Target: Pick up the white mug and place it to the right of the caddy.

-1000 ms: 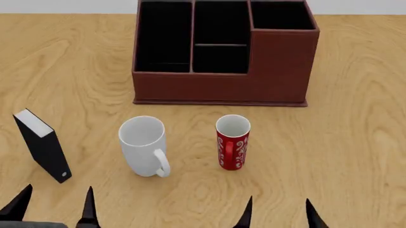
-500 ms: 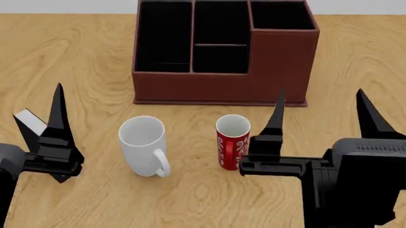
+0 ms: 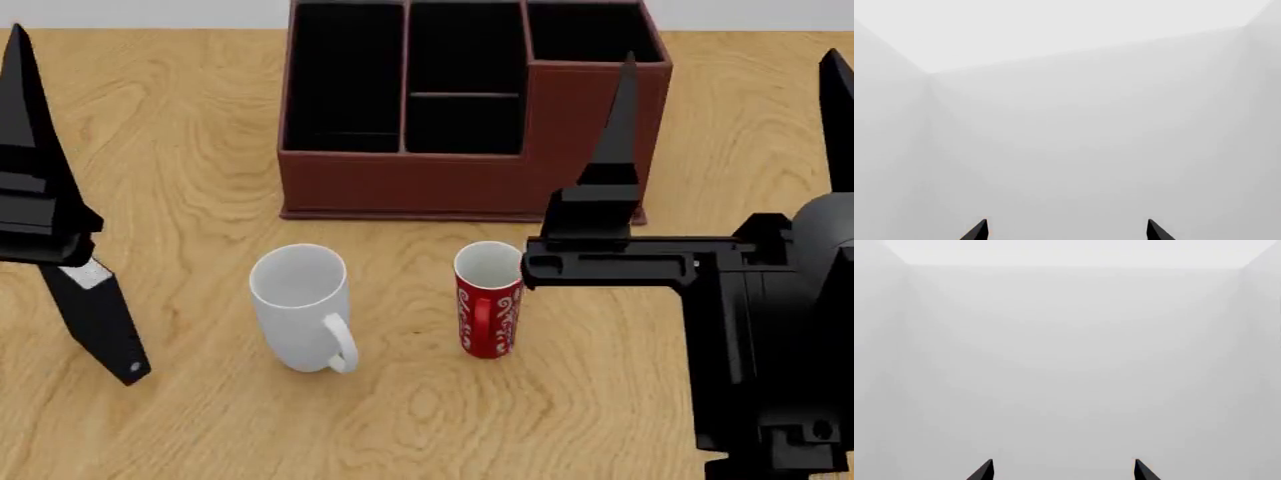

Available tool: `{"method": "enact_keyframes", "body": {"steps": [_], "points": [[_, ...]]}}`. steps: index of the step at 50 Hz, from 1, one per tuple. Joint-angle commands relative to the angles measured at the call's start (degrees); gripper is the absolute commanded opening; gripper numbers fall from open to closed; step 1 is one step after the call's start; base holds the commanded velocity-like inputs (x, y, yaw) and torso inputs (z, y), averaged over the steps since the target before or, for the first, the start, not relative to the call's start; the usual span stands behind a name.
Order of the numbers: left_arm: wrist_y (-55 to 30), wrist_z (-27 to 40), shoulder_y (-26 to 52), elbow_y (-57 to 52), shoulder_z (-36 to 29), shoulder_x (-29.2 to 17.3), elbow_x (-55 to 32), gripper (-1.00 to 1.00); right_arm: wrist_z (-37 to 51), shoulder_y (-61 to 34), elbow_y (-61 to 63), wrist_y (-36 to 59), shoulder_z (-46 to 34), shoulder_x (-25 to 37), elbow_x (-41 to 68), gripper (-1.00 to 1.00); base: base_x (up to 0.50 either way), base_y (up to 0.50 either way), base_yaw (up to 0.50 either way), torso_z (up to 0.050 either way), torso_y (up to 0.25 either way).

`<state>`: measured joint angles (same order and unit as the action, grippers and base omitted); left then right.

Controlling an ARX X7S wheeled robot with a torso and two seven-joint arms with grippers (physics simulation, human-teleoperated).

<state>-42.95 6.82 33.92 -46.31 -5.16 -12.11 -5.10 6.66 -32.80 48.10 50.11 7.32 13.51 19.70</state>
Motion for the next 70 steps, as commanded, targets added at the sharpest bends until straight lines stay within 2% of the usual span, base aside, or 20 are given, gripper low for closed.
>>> {"method": "enact_keyframes", "body": {"steps": [1,29,45,70], "points": [[-2.41,0.41,2.94,-1.08,-0.01,-0.39,-0.39,1.0,0.2,-2.36,0.45,1.5,1.02,0.57,1.36,1.0,0.0,0.0,0.0,0.0,0.0],[-3.13,2.05,2.46,-2.69,0.27,-1.44,-0.49,1.0,0.63,-1.3,-0.66,-0.41,-0.13,1.38,1.31,1.0,0.0,-0.28,0.0,0.0,0.0],[-3.76,2.4,2.31,-3.68,1.26,-2.0,-1.3,1.0,1.77,-1.86,-1.08,0.3,-0.43,1.27,1.65,1.0,0.0,-0.01,0.0,0.0,0.0],[-4.12,3.26,2.52,-3.58,0.71,-2.27,-1.89,1.0,1.8,-0.71,-1.31,-0.72,0.46,1.73,2.99,1.0,0.24,0.0,0.0,0.0,0.0]]}}
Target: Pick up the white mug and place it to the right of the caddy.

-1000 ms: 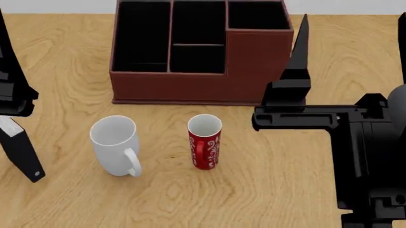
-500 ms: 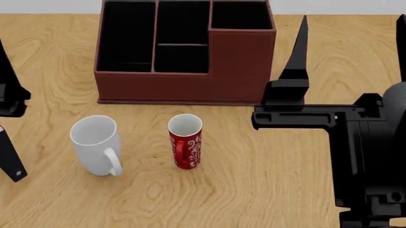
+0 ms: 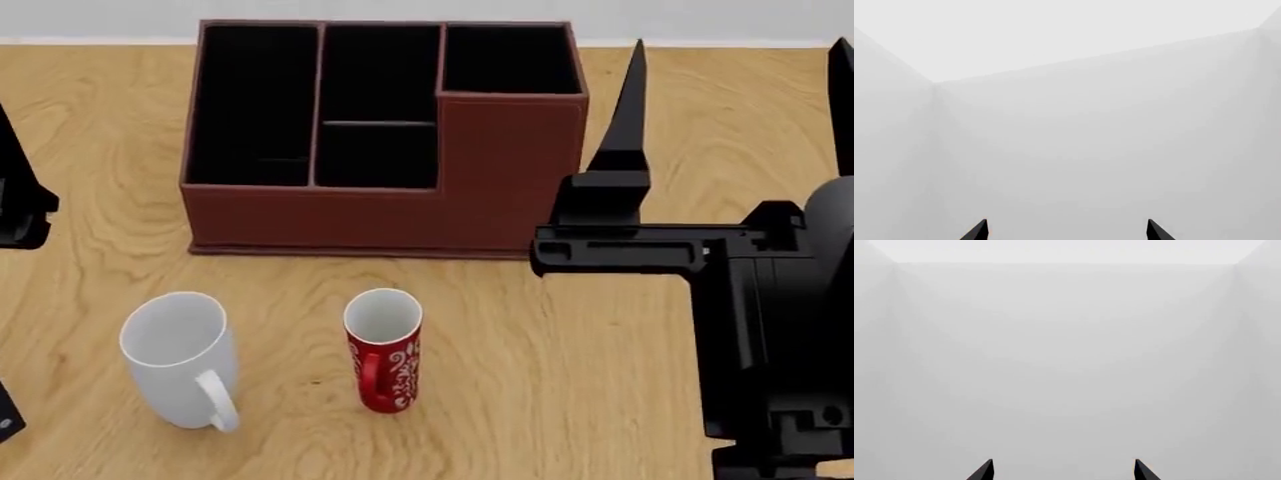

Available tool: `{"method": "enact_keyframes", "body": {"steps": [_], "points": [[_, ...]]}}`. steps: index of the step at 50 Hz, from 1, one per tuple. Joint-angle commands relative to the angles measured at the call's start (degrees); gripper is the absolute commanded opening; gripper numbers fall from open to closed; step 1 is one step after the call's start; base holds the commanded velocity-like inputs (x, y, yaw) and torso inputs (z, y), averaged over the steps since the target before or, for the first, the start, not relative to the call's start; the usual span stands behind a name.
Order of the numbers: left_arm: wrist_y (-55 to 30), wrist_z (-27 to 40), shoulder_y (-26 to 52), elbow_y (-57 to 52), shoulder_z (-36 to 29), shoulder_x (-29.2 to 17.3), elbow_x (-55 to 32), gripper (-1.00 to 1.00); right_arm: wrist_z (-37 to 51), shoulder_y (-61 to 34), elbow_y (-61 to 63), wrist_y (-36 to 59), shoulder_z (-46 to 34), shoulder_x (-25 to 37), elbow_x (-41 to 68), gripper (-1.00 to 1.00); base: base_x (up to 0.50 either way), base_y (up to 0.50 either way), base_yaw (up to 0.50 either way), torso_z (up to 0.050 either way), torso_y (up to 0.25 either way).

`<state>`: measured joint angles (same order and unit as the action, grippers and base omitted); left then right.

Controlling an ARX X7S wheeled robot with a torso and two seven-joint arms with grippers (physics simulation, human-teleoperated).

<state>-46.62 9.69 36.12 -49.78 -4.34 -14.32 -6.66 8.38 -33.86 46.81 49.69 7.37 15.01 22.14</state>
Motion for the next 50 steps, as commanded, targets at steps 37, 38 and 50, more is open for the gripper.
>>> {"method": "enact_keyframes", "body": {"steps": [37,38,50], "points": [[-1.87,1.69,0.07,-2.34,-0.37,-0.98,-1.09,1.0,0.89,1.84,1.88,0.17,1.68,1.44,2.66,1.0,0.27,0.0,0.0,0.0,0.0],[-1.93,1.72,0.12,-2.37,-0.34,-0.98,-1.13,1.0,0.93,1.84,1.89,0.17,1.67,1.48,2.67,1.0,0.27,0.0,0.0,0.0,0.0],[-1.93,2.24,0.08,-2.8,-1.08,-1.52,-0.85,1.0,1.11,2.25,1.87,-0.24,1.69,1.8,2.98,1.0,0.1,0.0,0.0,0.0,0.001]]}}
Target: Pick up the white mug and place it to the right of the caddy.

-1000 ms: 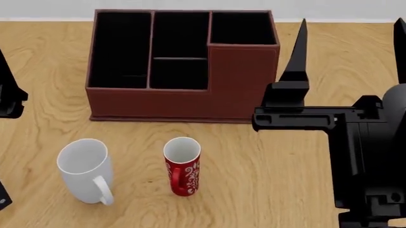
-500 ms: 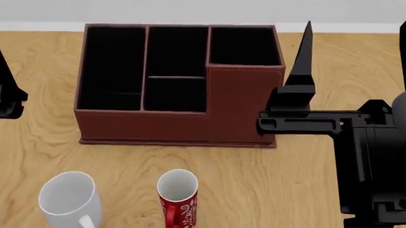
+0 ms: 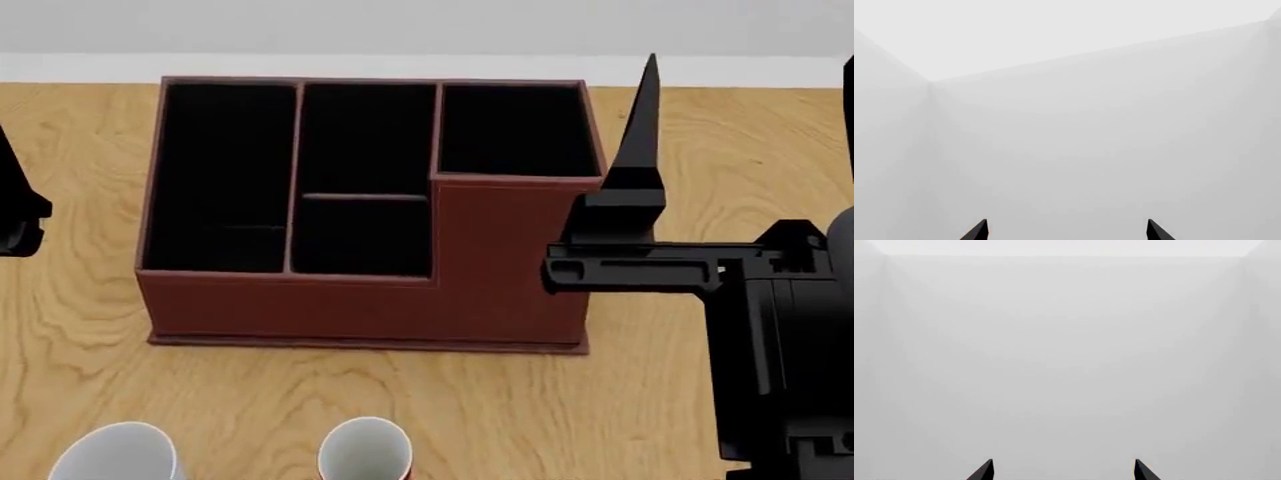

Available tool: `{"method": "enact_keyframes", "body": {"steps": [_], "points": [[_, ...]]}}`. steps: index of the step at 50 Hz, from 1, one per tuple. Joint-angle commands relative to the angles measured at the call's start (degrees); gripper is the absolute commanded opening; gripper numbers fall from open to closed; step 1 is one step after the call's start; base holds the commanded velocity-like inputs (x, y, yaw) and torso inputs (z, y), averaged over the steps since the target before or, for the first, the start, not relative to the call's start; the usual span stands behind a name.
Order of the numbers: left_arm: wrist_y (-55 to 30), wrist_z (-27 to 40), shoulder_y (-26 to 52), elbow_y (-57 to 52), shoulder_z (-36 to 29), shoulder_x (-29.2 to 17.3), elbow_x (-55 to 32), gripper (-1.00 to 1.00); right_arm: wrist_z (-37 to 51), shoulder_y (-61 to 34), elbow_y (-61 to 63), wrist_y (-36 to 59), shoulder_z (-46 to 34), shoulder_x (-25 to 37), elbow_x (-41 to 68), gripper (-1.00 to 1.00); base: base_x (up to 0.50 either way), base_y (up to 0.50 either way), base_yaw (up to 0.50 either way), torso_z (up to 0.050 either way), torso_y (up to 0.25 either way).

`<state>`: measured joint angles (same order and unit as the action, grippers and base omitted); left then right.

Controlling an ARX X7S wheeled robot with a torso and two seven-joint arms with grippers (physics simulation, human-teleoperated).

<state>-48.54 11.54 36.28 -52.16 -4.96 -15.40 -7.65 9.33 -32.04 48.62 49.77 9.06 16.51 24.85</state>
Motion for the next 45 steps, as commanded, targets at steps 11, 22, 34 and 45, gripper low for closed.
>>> {"method": "enact_keyframes", "body": {"steps": [11,22,34,45], "points": [[0.84,0.99,-0.4,-0.6,-1.71,-1.37,1.1,1.0,0.36,0.53,-0.12,-0.74,0.2,0.5,0.62,1.0,0.0,0.0,0.0,0.0,-0.047],[0.42,1.19,-0.56,-0.94,-1.11,-1.55,0.61,1.0,0.81,0.3,-0.01,-0.55,0.28,0.7,1.07,1.0,0.0,0.0,0.0,0.0,-0.25],[-0.08,1.47,-0.96,-1.63,-0.22,-1.88,0.1,1.0,1.23,-0.16,-0.43,-0.65,-0.53,0.76,1.17,1.0,0.0,0.0,0.0,0.0,-0.25],[-1.26,1.73,-0.5,-2.65,-0.21,-2.15,-0.28,1.0,1.48,0.53,0.35,-0.45,-0.02,1.05,1.97,1.0,0.0,0.0,0.0,0.0,-0.25]]}}
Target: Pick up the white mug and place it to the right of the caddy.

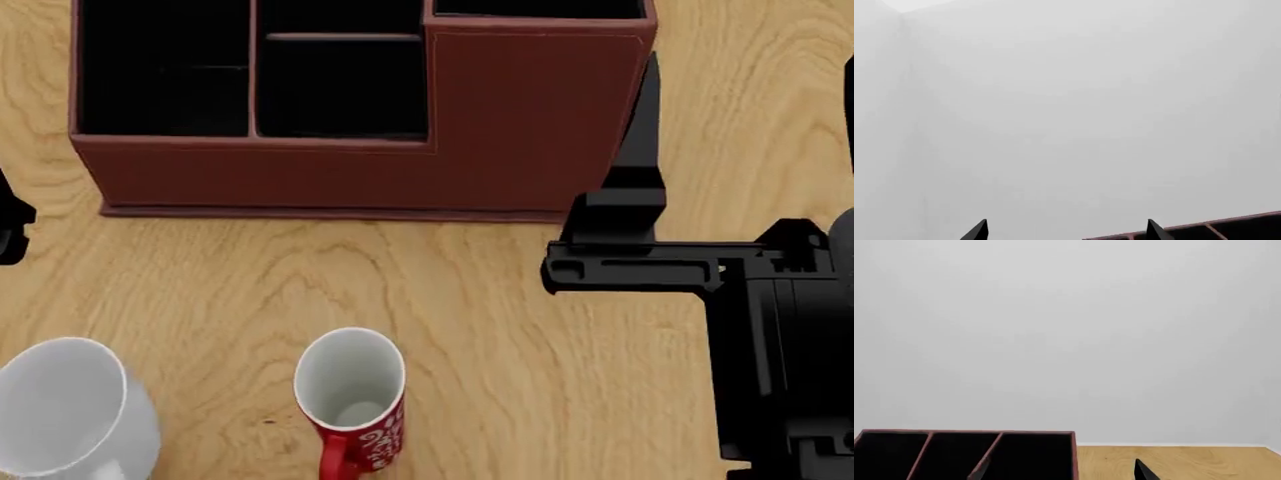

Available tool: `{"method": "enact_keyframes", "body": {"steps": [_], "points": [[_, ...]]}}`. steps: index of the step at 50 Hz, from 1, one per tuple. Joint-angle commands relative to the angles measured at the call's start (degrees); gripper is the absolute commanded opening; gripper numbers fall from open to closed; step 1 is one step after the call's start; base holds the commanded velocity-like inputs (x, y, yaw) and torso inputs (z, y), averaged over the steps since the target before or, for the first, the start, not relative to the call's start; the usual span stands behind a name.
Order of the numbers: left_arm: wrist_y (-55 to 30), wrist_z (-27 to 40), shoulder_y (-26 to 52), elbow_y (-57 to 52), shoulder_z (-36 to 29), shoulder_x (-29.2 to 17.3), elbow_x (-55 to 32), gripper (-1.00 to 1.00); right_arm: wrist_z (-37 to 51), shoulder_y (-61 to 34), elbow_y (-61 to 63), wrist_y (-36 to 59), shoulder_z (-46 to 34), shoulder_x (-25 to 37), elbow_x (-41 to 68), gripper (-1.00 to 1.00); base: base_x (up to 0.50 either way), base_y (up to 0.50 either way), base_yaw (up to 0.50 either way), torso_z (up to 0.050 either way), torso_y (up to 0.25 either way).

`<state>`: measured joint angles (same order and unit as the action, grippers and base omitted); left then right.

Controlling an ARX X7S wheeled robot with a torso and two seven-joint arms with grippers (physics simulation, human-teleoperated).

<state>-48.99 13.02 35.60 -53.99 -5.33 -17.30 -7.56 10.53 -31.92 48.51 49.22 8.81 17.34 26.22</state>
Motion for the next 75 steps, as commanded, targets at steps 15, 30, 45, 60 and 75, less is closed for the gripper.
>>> {"method": "enact_keyframes", "body": {"steps": [15,30,45,60,75], "points": [[-1.59,0.73,0.08,-1.77,0.54,-0.38,-0.96,1.0,0.62,0.97,1.01,0.3,0.56,0.71,1.42,1.0,0.0,0.0,0.0,0.0,-0.236],[-1.68,1.13,0.11,-1.95,1.02,-0.35,-1.66,1.0,0.91,1.45,0.99,0.12,0.52,1.11,1.91,1.0,0.0,0.0,0.0,0.0,0.0],[7.16,38.52,-5.17,-5.98,5.68,-31.14,-38.11,1.0,0.66,2.19,0.0,-1.08,-0.04,1.42,1.94,1.0,0.0,0.0,0.0,0.0,0.0],[43.32,59.13,-80.48,-6.0,54.54,-56.92,-39.98,1.0,0.4,1.79,-1.17,-1.93,-1.79,1.43,1.93,1.0,0.0,0.0,0.0,0.0,0.0],[43.14,47.54,-80.57,-6.01,56.67,-39.71,-35.43,1.0,0.47,1.07,-2.59,-2.58,-3.76,1.58,1.38,1.0,0.0,0.0,0.0,0.0,0.0]]}}
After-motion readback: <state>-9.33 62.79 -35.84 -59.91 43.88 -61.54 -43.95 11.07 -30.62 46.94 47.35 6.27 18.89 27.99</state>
